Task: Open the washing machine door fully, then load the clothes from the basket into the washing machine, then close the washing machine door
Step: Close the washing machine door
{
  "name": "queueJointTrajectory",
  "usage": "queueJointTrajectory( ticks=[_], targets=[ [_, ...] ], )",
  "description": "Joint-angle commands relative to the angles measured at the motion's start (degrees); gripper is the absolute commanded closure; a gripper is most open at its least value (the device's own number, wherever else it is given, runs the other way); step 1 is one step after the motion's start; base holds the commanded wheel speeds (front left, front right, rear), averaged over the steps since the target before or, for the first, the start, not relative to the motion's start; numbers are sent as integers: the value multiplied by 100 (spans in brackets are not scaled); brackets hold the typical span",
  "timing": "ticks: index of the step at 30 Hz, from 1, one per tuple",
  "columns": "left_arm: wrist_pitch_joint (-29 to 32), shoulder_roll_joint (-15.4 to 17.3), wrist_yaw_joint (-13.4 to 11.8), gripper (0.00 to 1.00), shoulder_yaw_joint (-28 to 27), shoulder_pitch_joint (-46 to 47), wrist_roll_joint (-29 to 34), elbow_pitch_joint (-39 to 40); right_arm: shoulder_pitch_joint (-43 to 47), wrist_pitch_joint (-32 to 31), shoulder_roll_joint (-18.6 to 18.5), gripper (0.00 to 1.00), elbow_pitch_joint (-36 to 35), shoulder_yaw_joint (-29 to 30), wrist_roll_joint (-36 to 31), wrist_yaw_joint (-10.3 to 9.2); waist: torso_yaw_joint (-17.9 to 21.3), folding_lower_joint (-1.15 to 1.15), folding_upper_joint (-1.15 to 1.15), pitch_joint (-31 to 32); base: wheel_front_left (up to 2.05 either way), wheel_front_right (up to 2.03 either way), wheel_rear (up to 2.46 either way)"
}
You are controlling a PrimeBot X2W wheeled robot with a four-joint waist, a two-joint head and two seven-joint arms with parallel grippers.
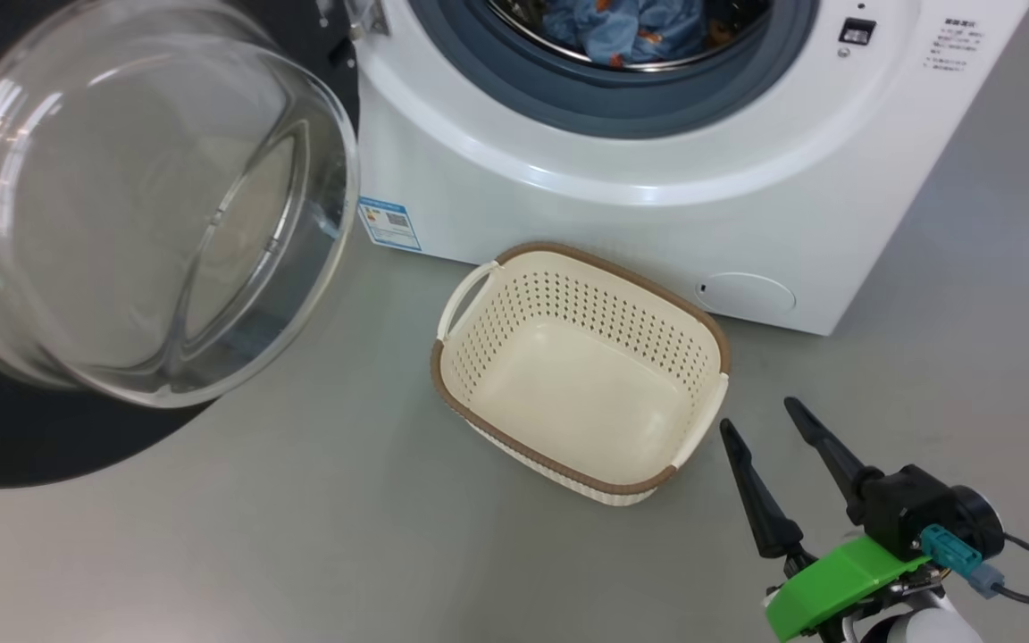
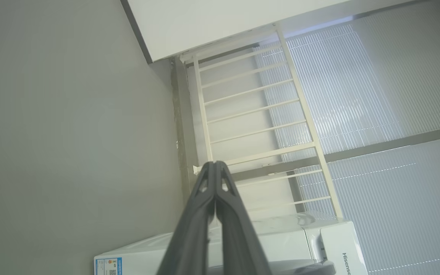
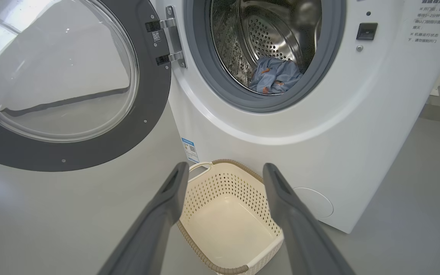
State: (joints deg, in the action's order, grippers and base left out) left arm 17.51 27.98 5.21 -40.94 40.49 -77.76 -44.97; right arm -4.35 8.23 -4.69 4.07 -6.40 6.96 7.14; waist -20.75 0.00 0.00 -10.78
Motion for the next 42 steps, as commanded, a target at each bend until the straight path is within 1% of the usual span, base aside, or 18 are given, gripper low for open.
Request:
queueJointTrajectory(
  ticks=[1,6,11,16,21,27,32,37,42],
  targets=[
    [154,444,80,100,-33,73,-108,76,-216,-25,-13,0,-195,-160,-42,35,115,0,0,-123,0,0,0],
    [630,382,173,100,1,-7,-325,-72,-246,-84,-19,0,-252,-174,-51,35,164,0,0,-181,0,0,0],
    [967,315,213,100,14,-119,-493,-7,-250,-130,-38,0,-281,-164,-39,35,157,0,0,-212,0,0,0],
    [1436,264,224,100,144,-272,-604,253,-258,-163,-36,0,-283,-158,-16,35,115,0,0,-228,0,0,0],
    [1817,117,226,100,210,-418,-773,468,-281,-172,-37,0,-261,-165,11,35,71,0,0,-247,0,0,0],
    [2031,0,226,100,242,-519,-893,728,-315,-185,-65,0,-226,-203,48,35,72,0,0,-264,0,0,0],
    [2411,-128,227,100,318,-643,-1054,941,-325,-193,-94,0,-191,-210,88,35,96,0,0,-266,0,0,0],
    [2738,-143,227,100,393,-734,-1137,1027,-311,-197,-82,0,-189,-194,115,35,106,0,0,-288,0,0,0],
    [3271,-253,227,100,469,-846,-1382,1269,-293,-194,-57,0,-150,-175,172,35,66,0,0,-304,0,0,0]
  ],
)
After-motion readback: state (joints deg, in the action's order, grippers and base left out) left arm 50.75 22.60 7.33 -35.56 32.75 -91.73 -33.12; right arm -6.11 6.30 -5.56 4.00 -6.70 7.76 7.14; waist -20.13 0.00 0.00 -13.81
